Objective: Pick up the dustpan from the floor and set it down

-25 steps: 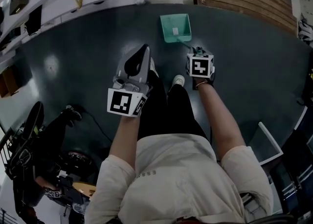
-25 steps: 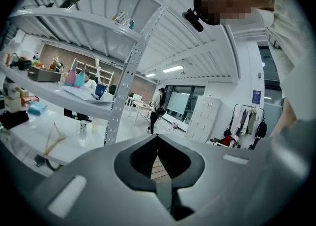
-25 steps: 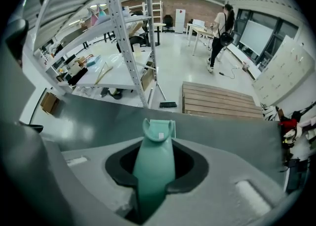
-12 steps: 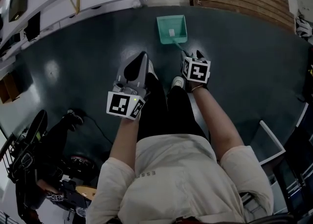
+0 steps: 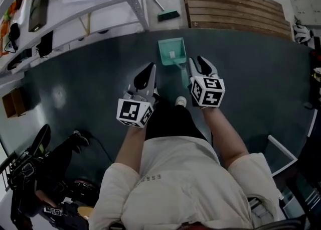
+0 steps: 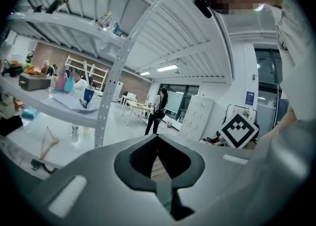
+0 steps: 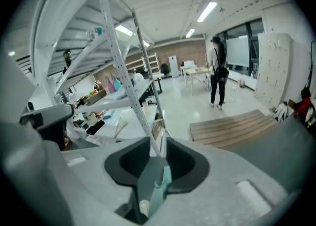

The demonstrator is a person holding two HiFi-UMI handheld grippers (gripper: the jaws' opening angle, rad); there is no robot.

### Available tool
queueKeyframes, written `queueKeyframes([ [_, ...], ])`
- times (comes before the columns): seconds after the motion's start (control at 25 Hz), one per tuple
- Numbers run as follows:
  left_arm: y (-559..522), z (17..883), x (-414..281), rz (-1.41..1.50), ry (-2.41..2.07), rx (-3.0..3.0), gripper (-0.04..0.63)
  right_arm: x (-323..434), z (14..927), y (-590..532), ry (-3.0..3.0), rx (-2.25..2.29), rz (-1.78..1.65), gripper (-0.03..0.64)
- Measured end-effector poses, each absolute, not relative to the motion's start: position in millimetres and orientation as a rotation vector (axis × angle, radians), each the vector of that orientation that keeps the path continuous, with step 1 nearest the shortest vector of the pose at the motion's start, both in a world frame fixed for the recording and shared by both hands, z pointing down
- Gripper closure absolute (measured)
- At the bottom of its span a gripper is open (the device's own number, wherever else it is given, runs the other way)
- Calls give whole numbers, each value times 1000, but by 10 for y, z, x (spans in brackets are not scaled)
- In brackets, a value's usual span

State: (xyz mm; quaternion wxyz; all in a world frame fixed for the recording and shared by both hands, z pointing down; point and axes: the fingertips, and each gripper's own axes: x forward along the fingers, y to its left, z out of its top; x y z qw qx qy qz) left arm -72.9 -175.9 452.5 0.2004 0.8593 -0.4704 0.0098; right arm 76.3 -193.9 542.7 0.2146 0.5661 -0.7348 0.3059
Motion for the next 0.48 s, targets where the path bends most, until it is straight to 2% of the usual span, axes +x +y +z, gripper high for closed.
queueKeyframes([
  [0.08,-1693,4326,-663,11,-1316,2415,586,875,5051,-1898,-2082,1626,727,618],
  [0.48,-1276,3329,-315,-92,-1342,2602,586,1164,3827,-1428,-2374,1690,449,624],
])
